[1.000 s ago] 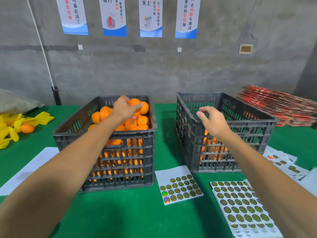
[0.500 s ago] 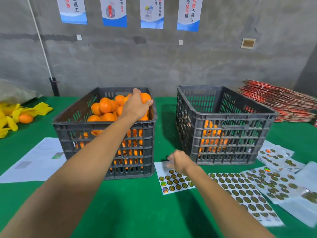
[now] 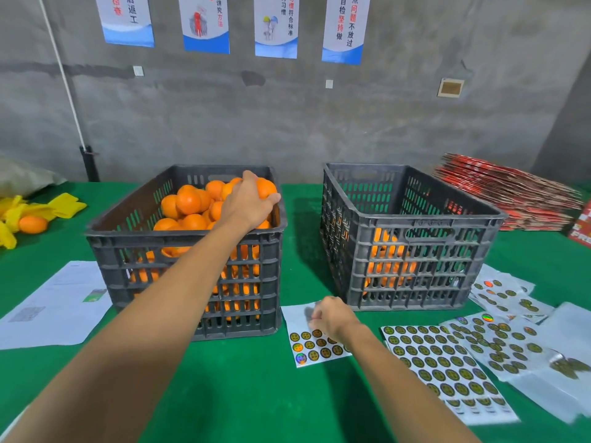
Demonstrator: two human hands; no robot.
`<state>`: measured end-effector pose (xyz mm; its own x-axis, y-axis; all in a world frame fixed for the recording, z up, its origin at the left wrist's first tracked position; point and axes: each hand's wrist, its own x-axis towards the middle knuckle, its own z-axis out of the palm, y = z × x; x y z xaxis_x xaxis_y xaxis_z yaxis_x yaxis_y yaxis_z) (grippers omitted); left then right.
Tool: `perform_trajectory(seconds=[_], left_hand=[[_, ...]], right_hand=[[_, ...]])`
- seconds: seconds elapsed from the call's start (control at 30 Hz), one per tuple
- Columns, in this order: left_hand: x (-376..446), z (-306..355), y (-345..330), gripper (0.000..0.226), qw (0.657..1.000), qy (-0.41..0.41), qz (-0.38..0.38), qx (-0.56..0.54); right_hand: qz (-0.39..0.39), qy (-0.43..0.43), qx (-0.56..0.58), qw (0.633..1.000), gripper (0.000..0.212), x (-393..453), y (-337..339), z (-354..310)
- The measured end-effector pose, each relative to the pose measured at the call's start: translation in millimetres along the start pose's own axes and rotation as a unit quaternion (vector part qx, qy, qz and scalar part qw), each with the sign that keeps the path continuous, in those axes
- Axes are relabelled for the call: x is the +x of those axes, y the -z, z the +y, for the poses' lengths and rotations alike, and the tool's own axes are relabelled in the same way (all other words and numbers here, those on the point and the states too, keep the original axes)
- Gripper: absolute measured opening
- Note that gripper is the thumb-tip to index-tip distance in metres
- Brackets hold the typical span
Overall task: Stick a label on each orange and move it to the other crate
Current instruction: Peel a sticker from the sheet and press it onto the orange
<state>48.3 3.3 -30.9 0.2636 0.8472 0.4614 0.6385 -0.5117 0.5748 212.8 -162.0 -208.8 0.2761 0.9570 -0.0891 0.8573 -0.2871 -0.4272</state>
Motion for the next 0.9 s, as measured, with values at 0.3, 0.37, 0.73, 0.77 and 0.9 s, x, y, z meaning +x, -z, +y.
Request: perform_trajectory(seconds=[0.3,0.37,0.73,0.77,0.9], left_hand=[[0,-1,-1,0.064,1.0,0.003,0.004,-0.007],[-1,-1,-1,0.064,1.0,0.0,0.007,-0.008],[-4,1,3,0.066,1.0,0.002,0.01,-0.01],[-5,1,4,0.066,1.0,0.002,0.011,-0.011],[-7,3,6,0.067,1.0,-0.01,0.014,-0.021]], right_hand=[[0.018,0.045,-0.02,0.999,0.041,-8,-9,27],[0.043,0.048,-0.006,0.998,0.038,-7,-15,29],[0.134,0.028,-0.029,0.99,0.03,-6,-29,30],[0.149,0.035,-0.047,0.987,0.029,-6,-33,31],[0.189,0.068,-0.147,0.968,0.02,-12,-41,28]])
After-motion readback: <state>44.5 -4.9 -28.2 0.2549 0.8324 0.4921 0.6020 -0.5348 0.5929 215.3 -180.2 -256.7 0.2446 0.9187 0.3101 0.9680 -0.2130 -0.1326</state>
